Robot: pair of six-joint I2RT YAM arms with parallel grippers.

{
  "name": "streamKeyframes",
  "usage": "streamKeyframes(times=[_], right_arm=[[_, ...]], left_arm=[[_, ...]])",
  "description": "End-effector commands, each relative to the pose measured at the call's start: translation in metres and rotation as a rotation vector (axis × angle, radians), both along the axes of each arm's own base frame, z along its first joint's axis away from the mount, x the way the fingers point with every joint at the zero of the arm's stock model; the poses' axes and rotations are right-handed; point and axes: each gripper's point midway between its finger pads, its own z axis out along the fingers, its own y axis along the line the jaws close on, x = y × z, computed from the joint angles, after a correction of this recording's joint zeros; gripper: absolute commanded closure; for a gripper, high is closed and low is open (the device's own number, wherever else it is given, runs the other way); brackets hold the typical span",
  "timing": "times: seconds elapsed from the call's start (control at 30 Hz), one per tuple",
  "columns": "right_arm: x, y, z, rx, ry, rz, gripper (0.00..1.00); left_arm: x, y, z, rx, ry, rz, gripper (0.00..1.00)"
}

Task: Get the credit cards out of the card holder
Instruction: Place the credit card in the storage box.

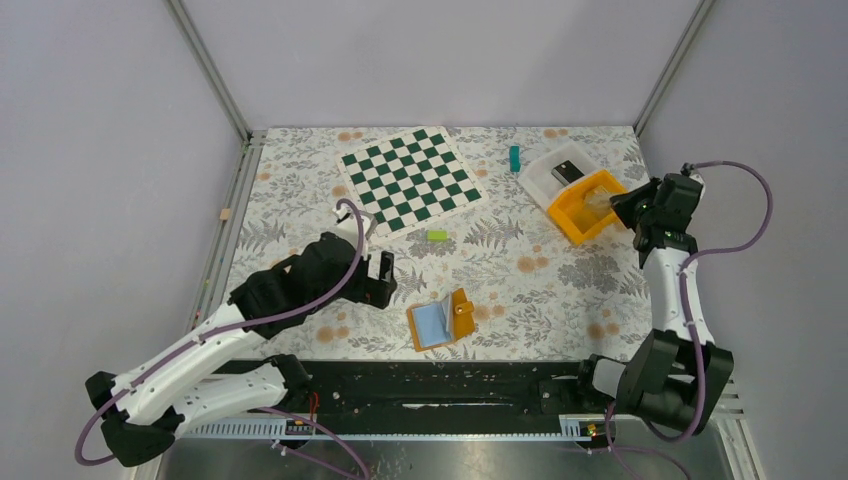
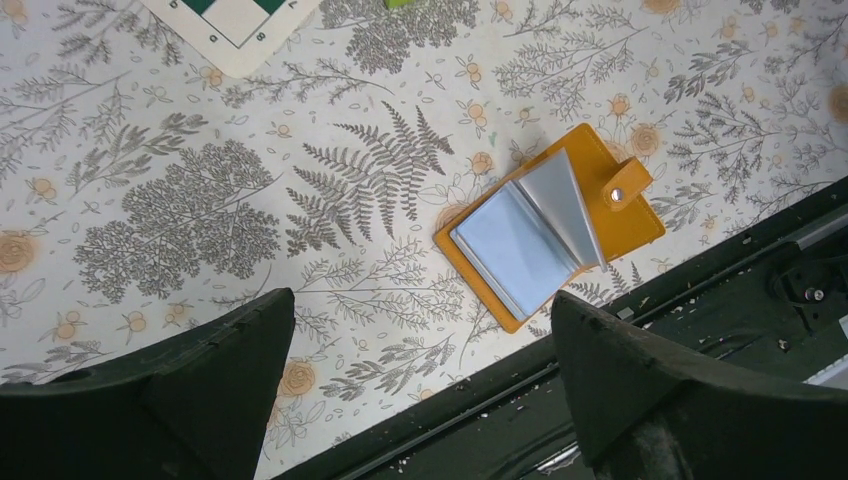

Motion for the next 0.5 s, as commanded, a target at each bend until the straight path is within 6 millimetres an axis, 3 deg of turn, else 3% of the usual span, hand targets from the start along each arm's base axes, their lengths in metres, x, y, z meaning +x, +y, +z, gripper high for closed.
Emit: streamKeyframes(times=[0.0,0.23,0.47], right_arm=[[0.026,-0.04,0.016,-0.015,-0.116,-0.164,1.0],[0.034,-0.08,0.017,-0.067,-0.152,-0.329,1.0],[0.052,-0.083,-0.009,0.011,-0.113,-0.337,1.0]], left_arm=[[0.004,0.012,0.014,0.0,-0.074,0.025,0.01],[0.004,0.014,0.002,0.046,-0.054,0.018,0.01],[0.005,0.015,-0.005,0.085,-0.033,0.02,0.01]])
